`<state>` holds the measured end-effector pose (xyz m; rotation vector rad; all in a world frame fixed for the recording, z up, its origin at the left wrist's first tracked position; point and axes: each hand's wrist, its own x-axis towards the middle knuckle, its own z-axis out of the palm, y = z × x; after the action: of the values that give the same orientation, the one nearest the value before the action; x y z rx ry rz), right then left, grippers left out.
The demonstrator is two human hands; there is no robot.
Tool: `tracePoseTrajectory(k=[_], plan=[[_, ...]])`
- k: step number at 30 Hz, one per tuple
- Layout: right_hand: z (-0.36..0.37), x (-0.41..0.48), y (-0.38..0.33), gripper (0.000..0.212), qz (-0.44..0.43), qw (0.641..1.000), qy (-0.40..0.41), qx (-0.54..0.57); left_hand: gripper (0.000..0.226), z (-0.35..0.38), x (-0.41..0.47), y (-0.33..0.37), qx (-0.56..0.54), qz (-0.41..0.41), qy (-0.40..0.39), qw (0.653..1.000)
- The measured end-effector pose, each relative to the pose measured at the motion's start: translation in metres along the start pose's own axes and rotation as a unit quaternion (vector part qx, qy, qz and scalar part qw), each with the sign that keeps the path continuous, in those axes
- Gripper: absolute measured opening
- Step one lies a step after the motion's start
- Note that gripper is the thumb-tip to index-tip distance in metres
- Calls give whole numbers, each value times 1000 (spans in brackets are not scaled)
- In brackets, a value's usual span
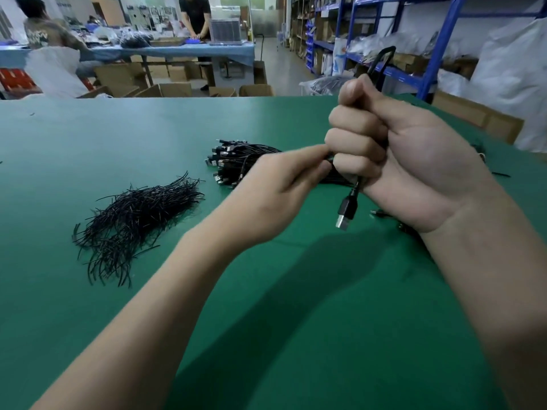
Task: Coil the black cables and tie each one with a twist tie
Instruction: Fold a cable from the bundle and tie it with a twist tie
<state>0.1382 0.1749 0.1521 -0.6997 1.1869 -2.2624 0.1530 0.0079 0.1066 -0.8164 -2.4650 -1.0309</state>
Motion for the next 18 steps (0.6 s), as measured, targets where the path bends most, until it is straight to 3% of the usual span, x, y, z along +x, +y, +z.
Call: tracePoseTrajectory(k=[8,10,13,16,18], plan=[[-18,11,9,32,-89,976,196,-22,24,0,2,9,164,-43,-94,981],[-22,14,16,35,-126,962,227,-86,28,-1,2,14,192,-32,-100,976],[-25,14,26,36,-192,893,256,-316,27,-10,2,20,202,-2,-79,976],[-25,11,31,34,-218,812,210,-499,30,-24,2,21,192,27,-15,981],[-23,10,32,38,-183,787,157,-568,34,-36,2,19,185,38,31,982]])
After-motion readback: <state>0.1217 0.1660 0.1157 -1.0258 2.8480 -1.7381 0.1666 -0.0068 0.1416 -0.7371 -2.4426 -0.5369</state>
